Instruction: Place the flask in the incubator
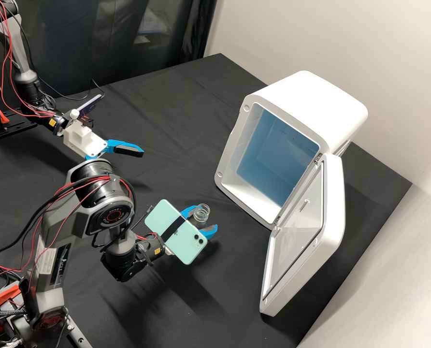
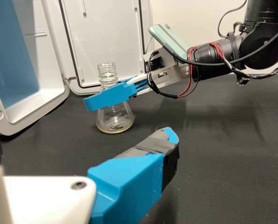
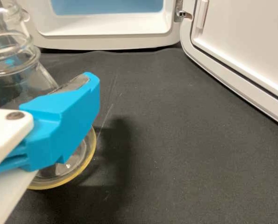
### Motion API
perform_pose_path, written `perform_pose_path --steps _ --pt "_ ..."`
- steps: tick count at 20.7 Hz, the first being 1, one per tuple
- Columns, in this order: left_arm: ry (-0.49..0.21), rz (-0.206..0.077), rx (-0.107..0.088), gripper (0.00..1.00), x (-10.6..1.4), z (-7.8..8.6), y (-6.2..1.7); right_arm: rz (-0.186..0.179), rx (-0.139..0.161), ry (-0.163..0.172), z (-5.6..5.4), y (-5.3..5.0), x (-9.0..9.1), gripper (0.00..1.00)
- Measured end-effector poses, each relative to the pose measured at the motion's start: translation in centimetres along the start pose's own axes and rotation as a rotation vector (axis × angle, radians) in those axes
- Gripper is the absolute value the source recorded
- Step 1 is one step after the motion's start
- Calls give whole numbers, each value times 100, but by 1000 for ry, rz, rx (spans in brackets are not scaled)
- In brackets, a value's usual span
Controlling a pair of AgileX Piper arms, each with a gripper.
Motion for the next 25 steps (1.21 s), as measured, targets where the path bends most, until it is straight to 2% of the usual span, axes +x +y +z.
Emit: perform_pose_path --steps 3,6,10,13,17,22,25 --pt "0 0 0 100 0 0 0 1 2 1 -2 2 -1 0" --pt "0 0 0 100 0 0 0 30 30 7 -4 107 -8 0" --pt "0 0 0 100 0 0 0 151 64 31 -24 416 62 0" --pt "0 0 0 100 0 0 0 197 66 55 -68 534 141 0" --pt "0 0 0 100 0 0 0 214 58 81 -123 589 201 0" --pt "0 0 0 100 0 0 0 226 54 94 -192 629 223 0" --pt "0 0 0 100 0 0 0 250 53 102 -261 722 290 0"
